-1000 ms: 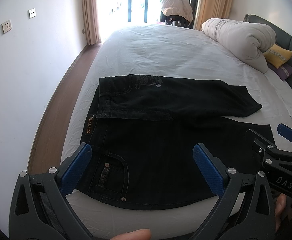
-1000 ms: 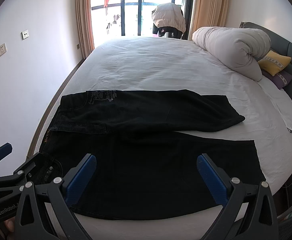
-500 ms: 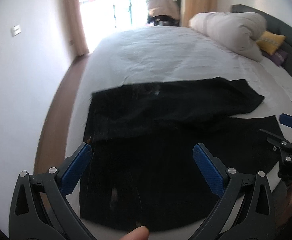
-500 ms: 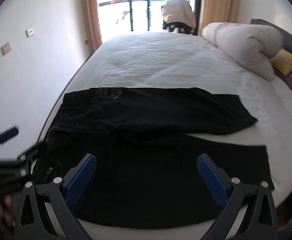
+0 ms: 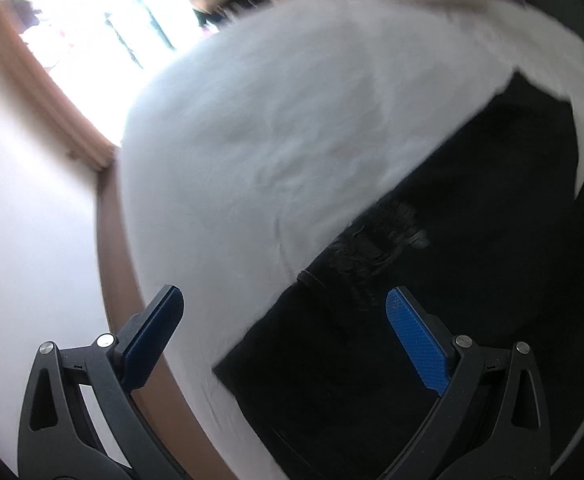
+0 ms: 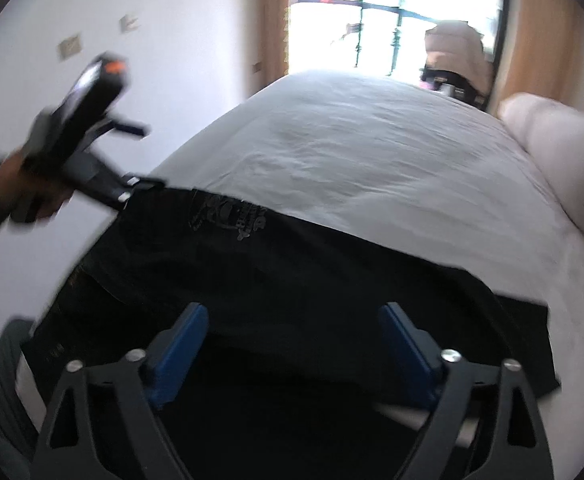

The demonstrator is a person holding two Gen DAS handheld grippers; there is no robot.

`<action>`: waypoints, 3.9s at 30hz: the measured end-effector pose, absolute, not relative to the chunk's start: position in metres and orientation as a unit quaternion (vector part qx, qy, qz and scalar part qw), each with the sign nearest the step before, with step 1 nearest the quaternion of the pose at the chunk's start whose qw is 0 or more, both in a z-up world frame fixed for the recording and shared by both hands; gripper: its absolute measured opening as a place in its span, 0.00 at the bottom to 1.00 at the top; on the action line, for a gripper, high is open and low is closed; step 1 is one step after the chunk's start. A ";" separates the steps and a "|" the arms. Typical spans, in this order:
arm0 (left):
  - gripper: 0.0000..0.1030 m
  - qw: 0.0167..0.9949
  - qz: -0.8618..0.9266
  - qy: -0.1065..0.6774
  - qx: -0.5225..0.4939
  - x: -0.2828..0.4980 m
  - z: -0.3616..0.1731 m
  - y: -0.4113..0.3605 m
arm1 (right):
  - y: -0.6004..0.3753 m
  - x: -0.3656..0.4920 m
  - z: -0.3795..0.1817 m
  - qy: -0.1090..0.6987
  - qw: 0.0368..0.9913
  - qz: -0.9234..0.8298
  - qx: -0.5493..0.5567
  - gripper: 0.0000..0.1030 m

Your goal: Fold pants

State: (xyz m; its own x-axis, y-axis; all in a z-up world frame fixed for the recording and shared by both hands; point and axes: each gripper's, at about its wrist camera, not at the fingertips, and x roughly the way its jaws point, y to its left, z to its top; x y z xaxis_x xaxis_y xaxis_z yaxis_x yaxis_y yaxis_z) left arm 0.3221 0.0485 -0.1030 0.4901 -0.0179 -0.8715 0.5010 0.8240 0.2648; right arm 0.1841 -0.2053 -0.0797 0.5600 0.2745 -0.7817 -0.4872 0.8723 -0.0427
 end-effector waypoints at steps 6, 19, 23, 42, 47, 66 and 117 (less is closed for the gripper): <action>0.95 0.745 -0.268 0.554 0.259 0.360 -0.153 0.055 | -0.202 0.250 -0.110 0.449 0.827 0.301 -0.154 0.74; 0.62 0.706 -0.313 0.593 0.227 0.381 -0.174 0.064 | -0.194 0.312 -0.118 0.453 0.803 0.352 -0.158 0.70; 0.23 0.697 -0.313 0.602 0.232 0.383 -0.179 0.060 | -0.191 0.313 -0.120 0.461 0.793 0.356 -0.179 0.66; 0.07 0.806 -0.259 0.429 0.316 0.280 -0.121 0.045 | -0.183 0.366 -0.151 0.507 0.744 0.350 -0.260 0.44; 0.07 0.810 -0.259 0.406 0.334 0.261 -0.116 0.043 | -0.191 0.376 -0.164 0.530 0.725 0.344 -0.274 0.44; 0.07 0.810 -0.274 0.398 0.332 0.248 -0.113 0.043 | -0.155 0.382 -0.173 0.536 0.672 0.380 -0.342 0.13; 0.07 0.796 -0.270 0.417 0.346 0.004 -0.161 0.038 | -0.155 0.029 -0.170 0.438 0.799 0.289 -0.294 0.03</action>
